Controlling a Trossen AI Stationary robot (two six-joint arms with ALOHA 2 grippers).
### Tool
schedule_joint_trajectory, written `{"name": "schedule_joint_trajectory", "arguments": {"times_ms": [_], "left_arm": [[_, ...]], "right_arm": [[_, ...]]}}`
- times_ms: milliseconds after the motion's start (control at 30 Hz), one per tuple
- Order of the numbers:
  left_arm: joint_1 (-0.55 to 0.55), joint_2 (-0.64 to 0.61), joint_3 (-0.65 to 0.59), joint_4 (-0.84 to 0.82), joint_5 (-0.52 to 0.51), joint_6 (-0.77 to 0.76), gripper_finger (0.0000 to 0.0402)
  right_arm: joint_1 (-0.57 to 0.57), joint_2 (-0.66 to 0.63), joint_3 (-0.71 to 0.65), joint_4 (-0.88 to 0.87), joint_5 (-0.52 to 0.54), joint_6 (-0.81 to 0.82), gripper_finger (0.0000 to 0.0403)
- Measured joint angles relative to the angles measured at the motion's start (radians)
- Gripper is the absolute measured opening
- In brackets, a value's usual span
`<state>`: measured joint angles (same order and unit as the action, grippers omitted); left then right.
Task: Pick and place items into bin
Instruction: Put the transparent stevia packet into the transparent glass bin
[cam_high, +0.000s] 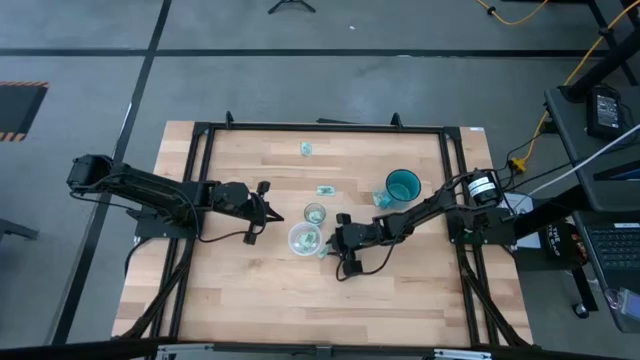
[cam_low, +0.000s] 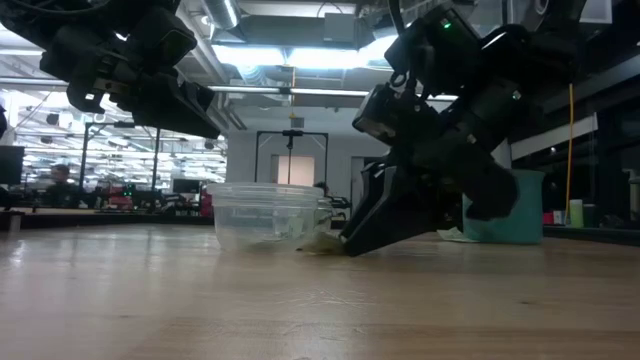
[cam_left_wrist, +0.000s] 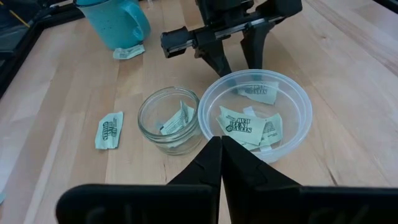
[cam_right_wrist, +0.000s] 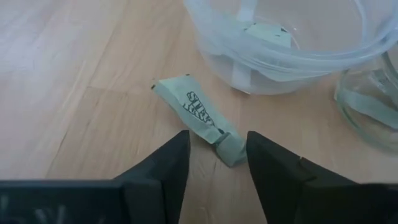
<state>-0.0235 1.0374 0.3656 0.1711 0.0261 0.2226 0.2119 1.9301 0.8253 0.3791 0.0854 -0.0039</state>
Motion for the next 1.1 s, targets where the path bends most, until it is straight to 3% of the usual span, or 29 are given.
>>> {"name": "schedule_joint_trajectory", "arguments": {"times_ms": [433, 733, 933, 1100], "left_arm": [[0.0, 0.0, 0.0, 0.0, 0.0, 0.0, 0.0005], [0.0, 0.0, 0.0, 0.0, 0.0, 0.0, 0.0004], [0.0, 0.0, 0.0, -0.019, -0.002, -0.002, 0.0002], [0.0, 0.0, 0.0, -0.032, -0.007, -0.001, 0.0004]], "right_arm": [[0.0, -0.001, 0.002, -0.034, -0.008, -0.002, 0.001], [-0.004, -0.024, -0.001, -0.076, -0.043, -0.002, 0.0004], [-0.014, -0.13, -0.004, -0.256, -0.052, 0.014, 0.0002], [-0.018, -0.22, -0.004, -0.332, 0.005, 0.018, 0.0001]]}}
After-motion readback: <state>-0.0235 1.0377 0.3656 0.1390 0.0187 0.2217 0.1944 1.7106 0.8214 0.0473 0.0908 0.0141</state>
